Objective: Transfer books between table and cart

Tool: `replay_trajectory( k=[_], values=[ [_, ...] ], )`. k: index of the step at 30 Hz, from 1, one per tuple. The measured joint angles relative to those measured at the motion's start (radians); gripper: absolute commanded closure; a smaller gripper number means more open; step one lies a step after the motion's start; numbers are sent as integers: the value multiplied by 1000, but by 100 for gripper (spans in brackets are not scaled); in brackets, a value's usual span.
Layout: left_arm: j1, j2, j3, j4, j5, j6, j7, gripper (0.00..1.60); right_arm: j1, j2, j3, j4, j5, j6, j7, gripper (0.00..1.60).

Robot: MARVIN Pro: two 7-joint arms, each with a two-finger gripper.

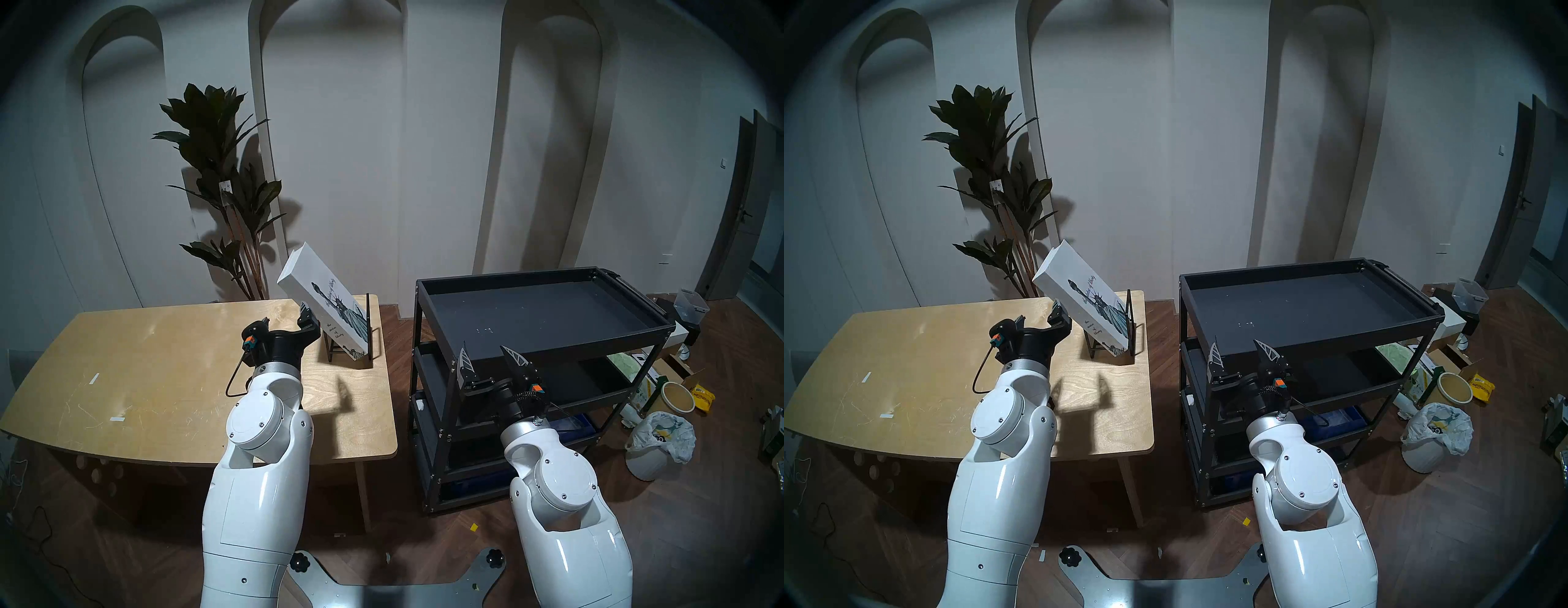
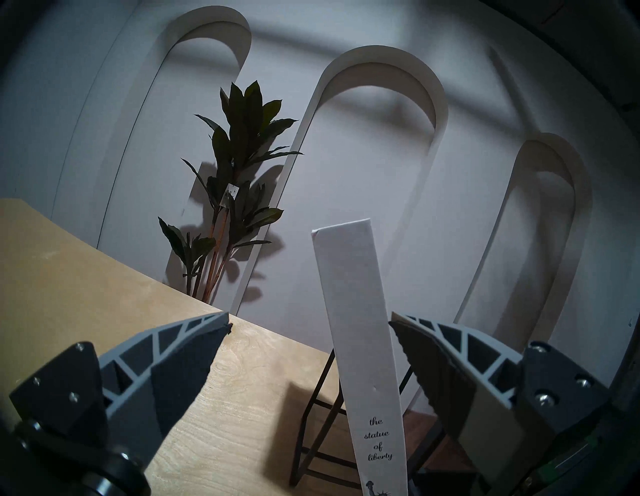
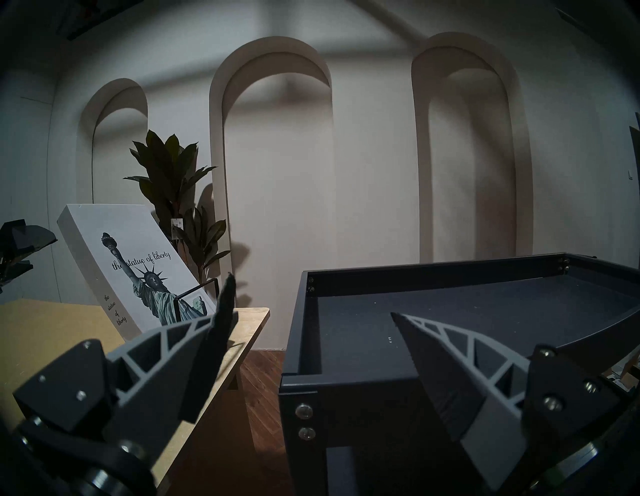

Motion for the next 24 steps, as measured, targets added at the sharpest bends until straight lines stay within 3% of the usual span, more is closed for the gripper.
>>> replay_trajectory(
  k=[12, 24],
  values=[
    [-28, -1, -12, -18, -92, 41, -29, 0, 4, -10, 27, 4, 9, -3, -35, 0],
    [-98, -1, -14, 55, -95, 54, -27, 0, -30, -16, 47, -12, 36, -11, -53, 0]
  ],
)
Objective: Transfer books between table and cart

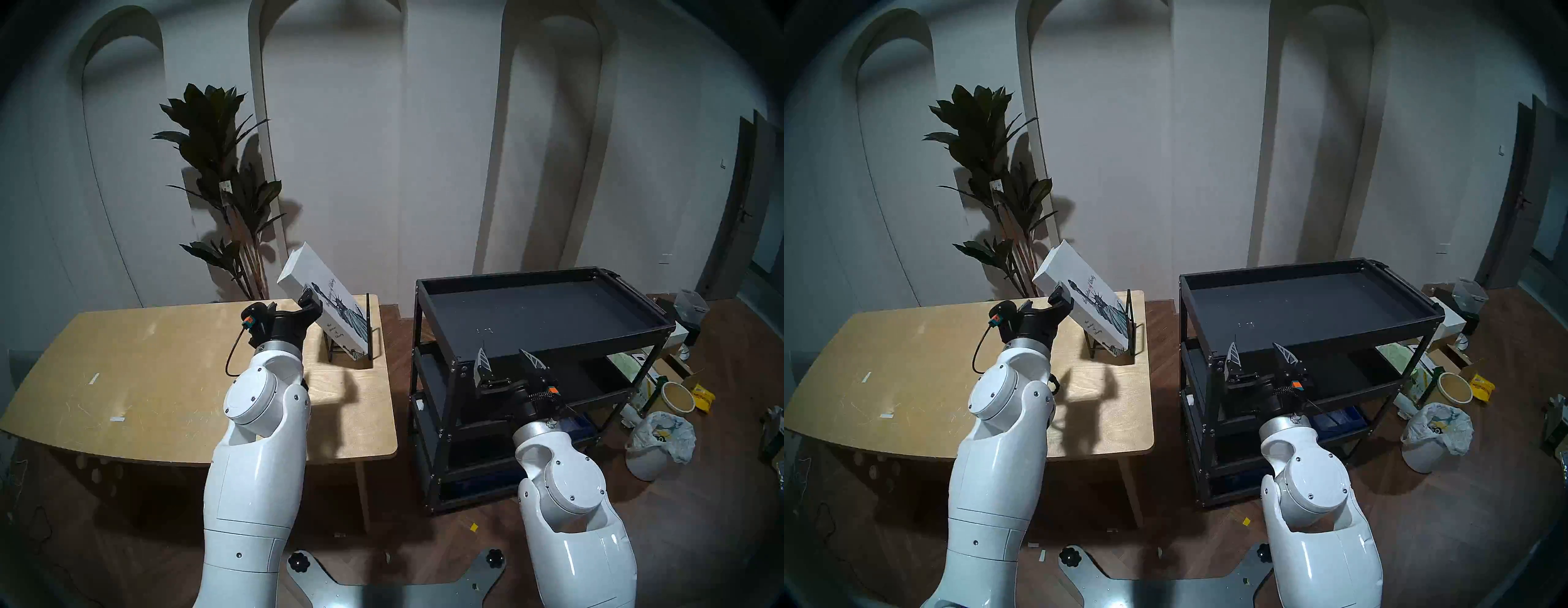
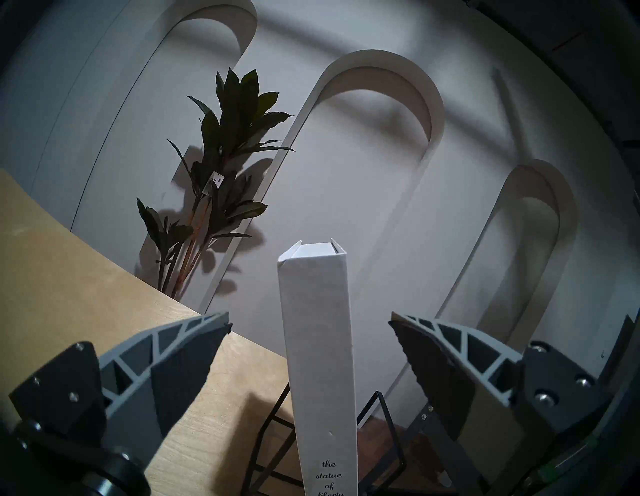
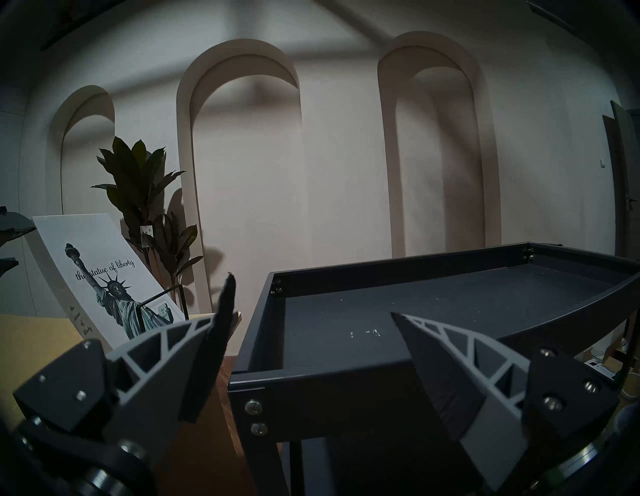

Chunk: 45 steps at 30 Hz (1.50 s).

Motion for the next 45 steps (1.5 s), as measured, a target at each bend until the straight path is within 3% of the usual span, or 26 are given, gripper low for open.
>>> replay_trajectory(
  k=[45],
  values=[
    [-217, -16, -10, 269, 41, -50, 59, 0, 6, -1, -14, 15, -16, -21, -8, 0]
  ],
)
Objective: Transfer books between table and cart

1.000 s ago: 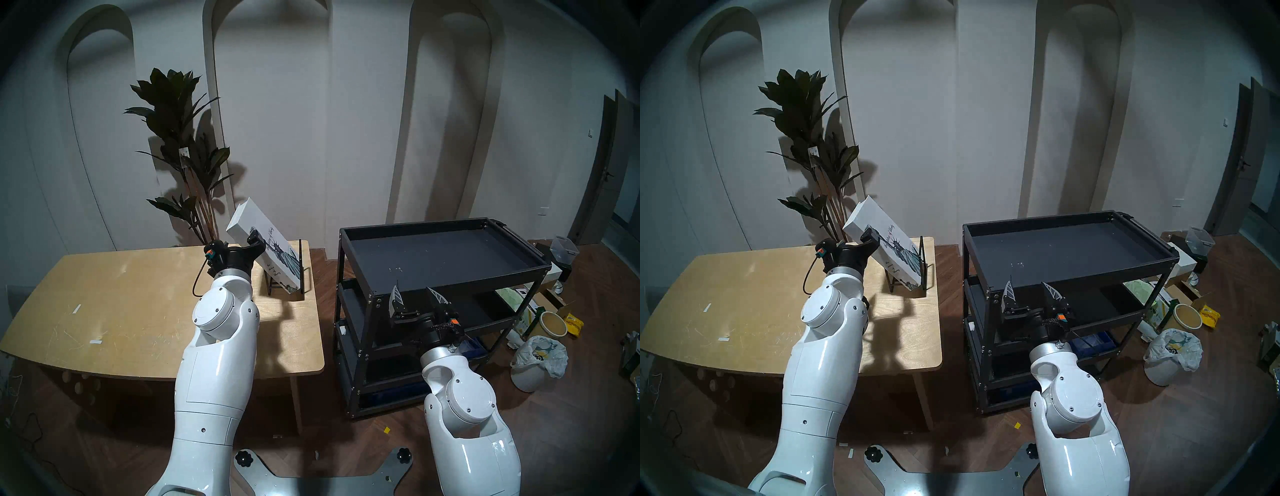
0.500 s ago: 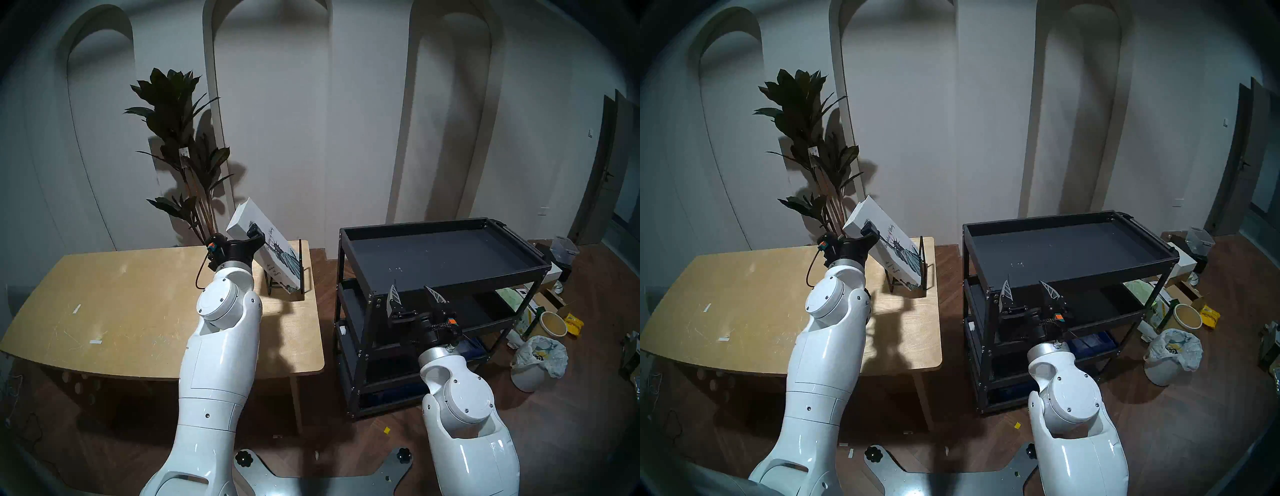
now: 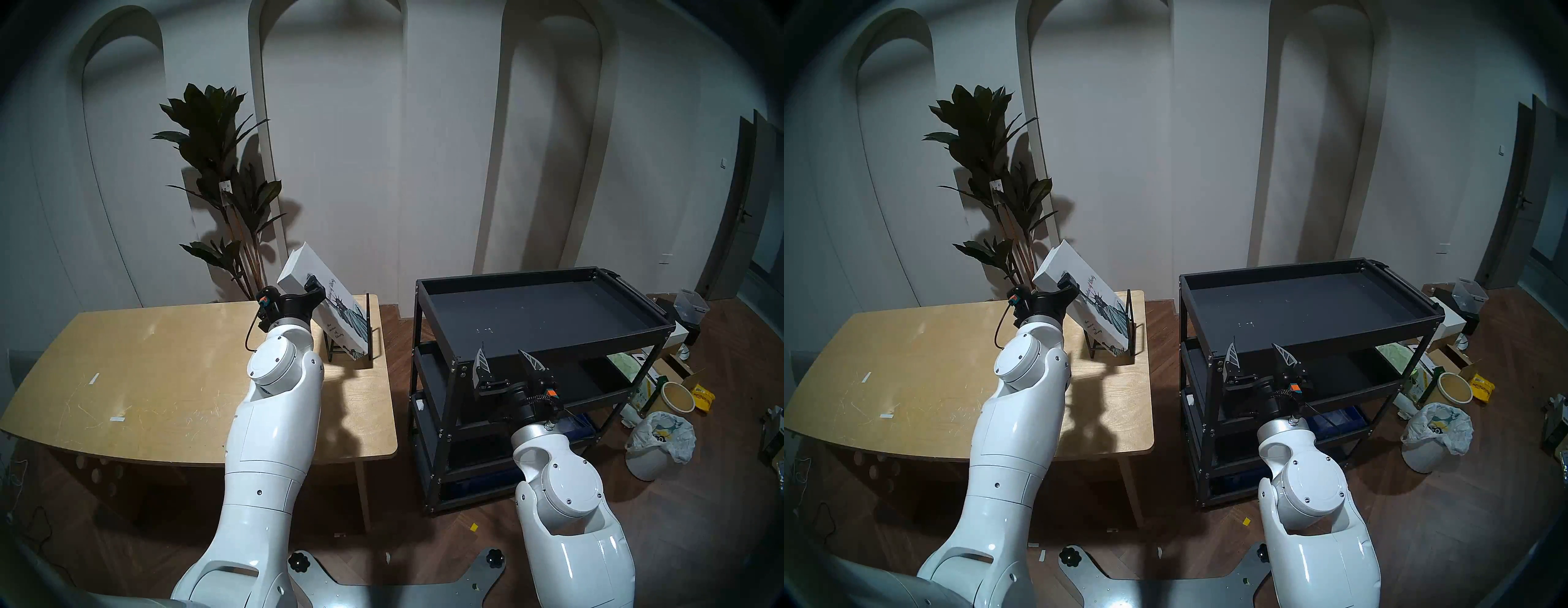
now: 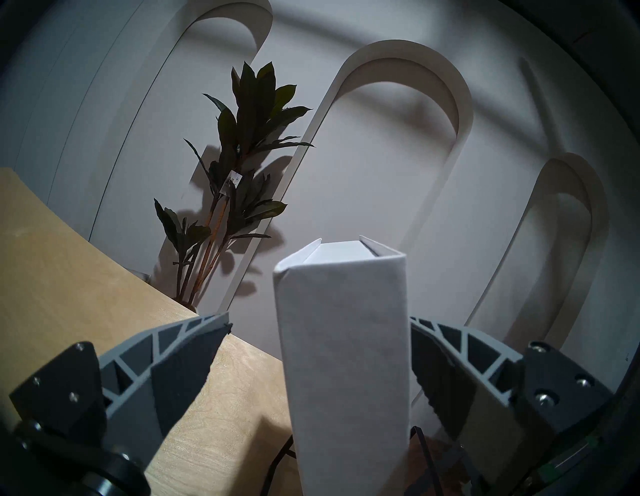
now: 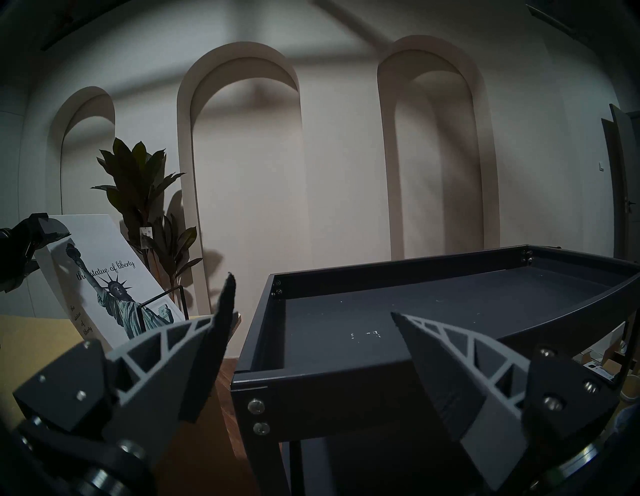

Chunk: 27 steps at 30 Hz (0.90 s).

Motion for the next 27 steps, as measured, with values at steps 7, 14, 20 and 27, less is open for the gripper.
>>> replay_trajectory(
  k=[7, 14, 20, 27],
  values=[
    [-23, 3, -3, 23, 4, -9, -2, 0, 11, 0, 0, 13, 1, -1, 2, 0],
    [-37, 5, -4, 26, 5, -13, -3, 0, 20, 0, 0, 24, 2, -3, 3, 0],
    [-50, 6, -4, 37, 6, -13, -5, 0, 26, -1, 0, 30, 5, -5, 3, 0],
    [-61, 7, -7, 55, 0, -12, -10, 0, 31, -1, -1, 35, 9, -7, 3, 0]
  ],
)
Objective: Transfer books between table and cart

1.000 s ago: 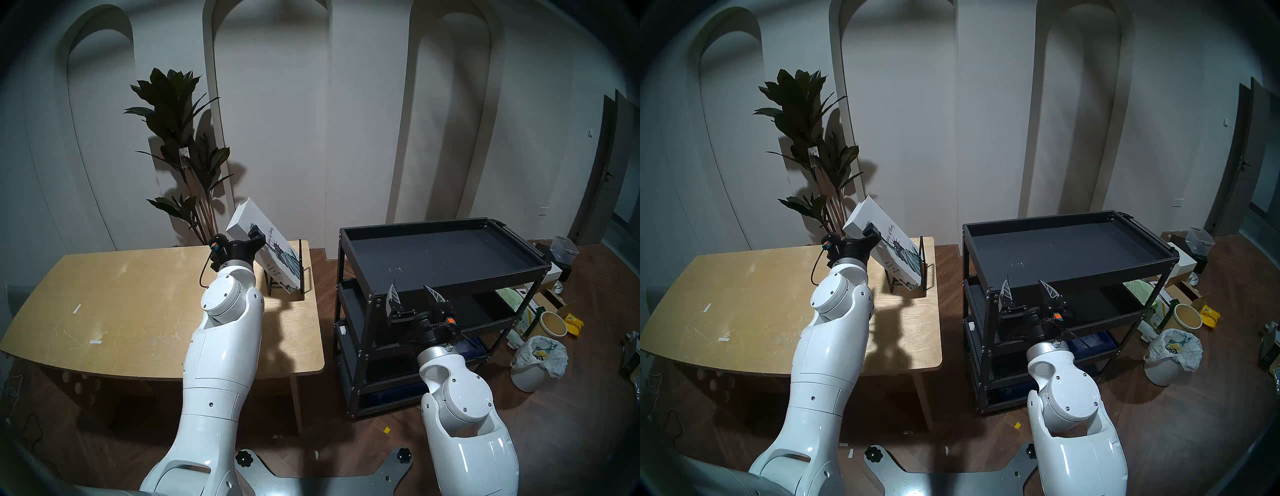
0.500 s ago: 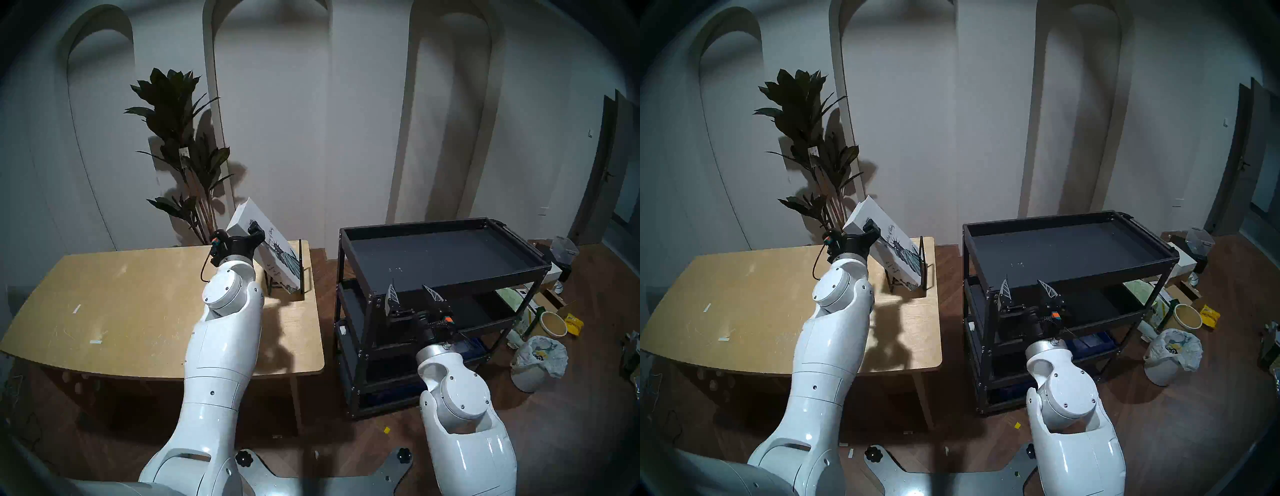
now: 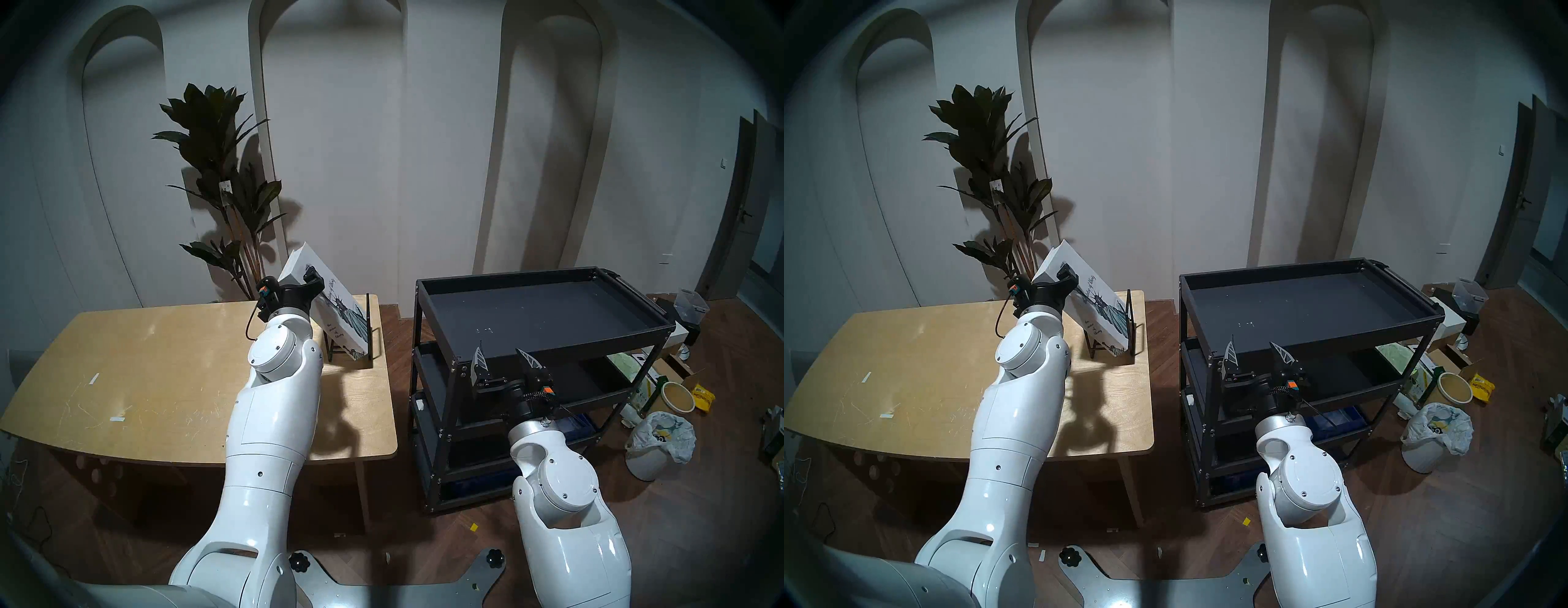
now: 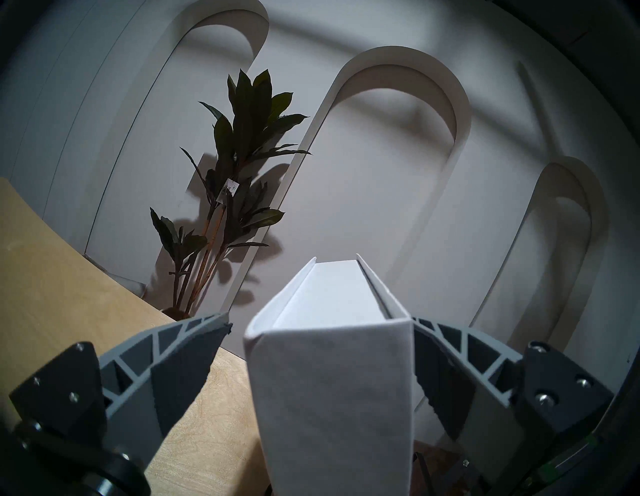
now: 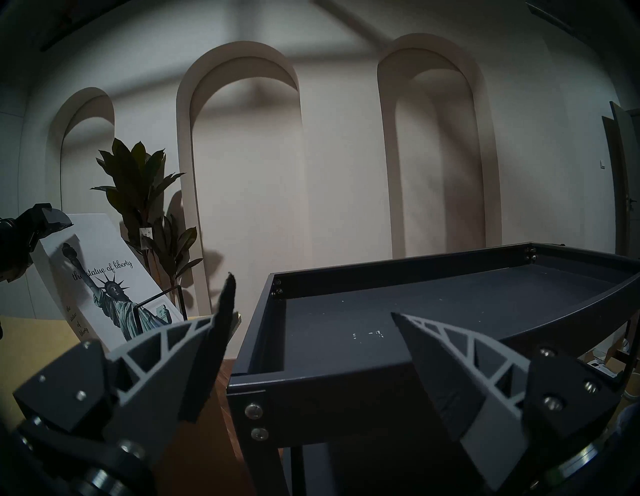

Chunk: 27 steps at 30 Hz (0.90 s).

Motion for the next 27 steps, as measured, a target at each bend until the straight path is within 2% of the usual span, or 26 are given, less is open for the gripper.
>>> replay_trajectory(
  k=[8, 10, 11, 12, 13, 14, 15, 16, 19, 25, 27],
  values=[
    [-17, 1, 0, 32, -10, -2, -9, 0, 5, -3, -5, 8, -4, -1, -9, 0],
    [-19, 2, 0, 37, -12, -3, -10, 14, 6, -3, -6, 10, -6, -2, -13, 0],
    [-21, 2, 0, 40, -13, -4, -11, 27, 7, -3, -8, 12, -9, -2, -16, 0],
    [-21, 2, 0, 41, -14, -4, -12, 27, 8, -4, -8, 13, -11, -2, -18, 0],
    [-22, 2, -1, 42, -15, -5, -13, 40, 9, -4, -9, 15, -12, -2, -20, 0],
    [-23, 3, -1, 42, -16, -5, -14, 45, 10, -4, -10, 16, -14, -2, -22, 0],
    [-23, 3, -1, 42, -18, -6, -15, 67, 11, -4, -11, 18, -16, -2, -24, 0],
    [-24, 3, -1, 42, -18, -7, -15, 75, 11, -4, -12, 18, -17, -2, -25, 0],
    [-26, 3, -1, 42, -19, -10, -15, 84, 15, -4, -14, 23, -22, -1, -31, 0],
    [-27, 2, 0, 41, -18, -12, -15, 89, 21, -4, -15, 28, -27, -1, -39, 0],
    [-26, 2, 1, 40, -18, -11, -14, 99, 22, -4, -15, 28, -28, -1, -41, 0]
  ],
)
